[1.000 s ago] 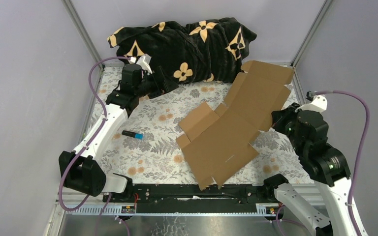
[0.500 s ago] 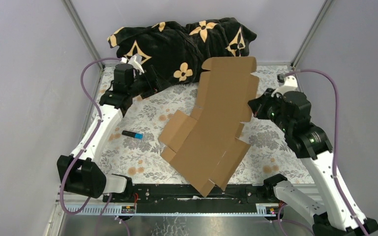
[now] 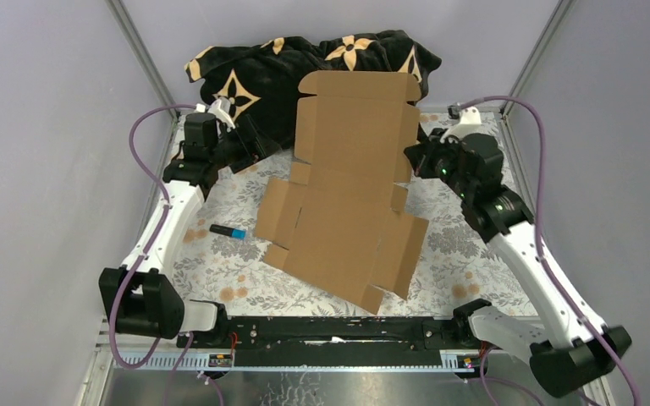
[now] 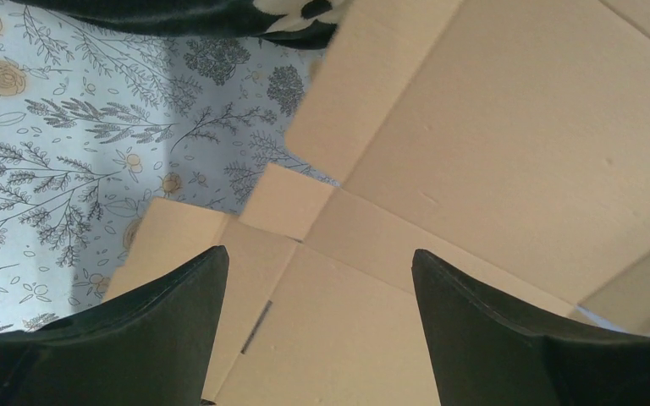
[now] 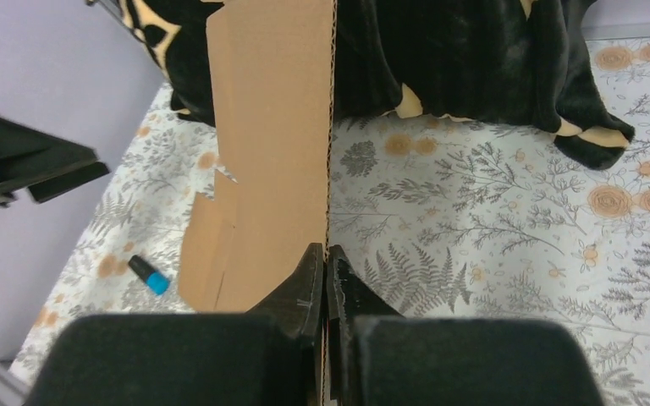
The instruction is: Fold the paper box
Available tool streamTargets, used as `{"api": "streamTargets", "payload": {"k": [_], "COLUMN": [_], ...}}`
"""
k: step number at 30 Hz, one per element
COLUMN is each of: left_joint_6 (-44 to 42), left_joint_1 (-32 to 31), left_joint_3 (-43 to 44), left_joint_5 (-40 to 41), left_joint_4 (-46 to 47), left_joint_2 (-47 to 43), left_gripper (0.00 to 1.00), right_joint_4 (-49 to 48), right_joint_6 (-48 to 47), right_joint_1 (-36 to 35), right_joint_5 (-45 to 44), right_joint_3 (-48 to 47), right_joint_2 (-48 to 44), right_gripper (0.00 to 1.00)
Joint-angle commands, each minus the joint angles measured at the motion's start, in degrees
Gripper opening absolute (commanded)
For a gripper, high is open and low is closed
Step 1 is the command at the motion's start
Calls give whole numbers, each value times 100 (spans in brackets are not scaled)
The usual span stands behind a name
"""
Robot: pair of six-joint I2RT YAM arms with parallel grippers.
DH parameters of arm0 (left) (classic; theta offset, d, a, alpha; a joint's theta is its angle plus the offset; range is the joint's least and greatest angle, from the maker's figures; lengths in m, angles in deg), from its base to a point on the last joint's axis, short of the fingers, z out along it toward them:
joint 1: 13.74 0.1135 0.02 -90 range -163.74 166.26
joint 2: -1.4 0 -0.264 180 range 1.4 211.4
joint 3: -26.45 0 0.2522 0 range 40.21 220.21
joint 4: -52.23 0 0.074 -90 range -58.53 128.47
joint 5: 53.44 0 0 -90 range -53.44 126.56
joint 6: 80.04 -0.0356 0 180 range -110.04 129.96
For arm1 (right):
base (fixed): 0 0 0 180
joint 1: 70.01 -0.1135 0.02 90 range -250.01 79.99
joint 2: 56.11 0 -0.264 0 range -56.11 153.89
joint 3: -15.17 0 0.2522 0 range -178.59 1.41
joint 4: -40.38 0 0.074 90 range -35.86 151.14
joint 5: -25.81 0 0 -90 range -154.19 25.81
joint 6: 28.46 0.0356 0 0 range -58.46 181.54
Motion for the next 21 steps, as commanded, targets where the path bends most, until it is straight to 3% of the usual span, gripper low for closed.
{"api": "streamTargets", "payload": {"k": [1,9,15,21], "left_joint_6": [-117,-117,-164,-191], "left_joint_1": [79,124,140,137], "left_joint_3": [-113,-285,-444,-609], "left_joint_5": [-182,-239,-316,-303], "left_joint_4": [258,510,688,823], "left_joint_2": [187,463,740,877], "left_gripper": [87,87,87,87], "right_joint_4": [-921,-1063,-682,-810], "right_joint_6": [-325,-701,-936,-880], "right_joint_1": [-15,284,639,783], "right_joint_5": [-250,-885,-668,-107], "right_joint_3": [-224,-979,-1893,-2010], "right_joint_2": [854,2647,3963,4475], "right_gripper": [0,0,0,0]}}
